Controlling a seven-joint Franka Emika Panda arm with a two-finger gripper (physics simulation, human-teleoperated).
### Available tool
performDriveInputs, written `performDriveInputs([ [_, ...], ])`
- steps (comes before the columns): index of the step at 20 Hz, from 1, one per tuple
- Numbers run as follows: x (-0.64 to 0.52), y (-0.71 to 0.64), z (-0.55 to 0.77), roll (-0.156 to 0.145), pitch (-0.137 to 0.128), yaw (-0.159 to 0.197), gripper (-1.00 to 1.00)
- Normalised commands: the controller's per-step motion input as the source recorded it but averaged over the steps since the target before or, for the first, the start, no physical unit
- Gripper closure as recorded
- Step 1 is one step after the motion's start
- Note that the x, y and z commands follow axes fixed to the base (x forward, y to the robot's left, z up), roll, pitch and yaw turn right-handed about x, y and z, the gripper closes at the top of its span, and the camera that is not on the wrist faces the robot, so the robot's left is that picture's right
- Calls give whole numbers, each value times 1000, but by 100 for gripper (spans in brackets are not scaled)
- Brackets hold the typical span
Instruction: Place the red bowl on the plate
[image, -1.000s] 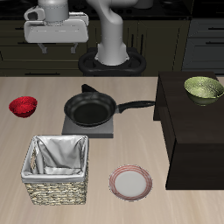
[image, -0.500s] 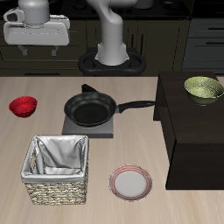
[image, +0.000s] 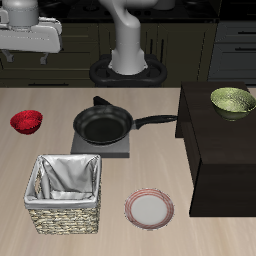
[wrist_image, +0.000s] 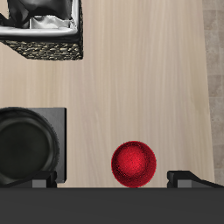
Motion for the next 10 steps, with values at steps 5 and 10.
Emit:
performDriveInputs([
  [5, 14, -398, -8, -25, 1, 15, -100],
  [10, -10, -393, 8, -49, 0, -28, -100],
])
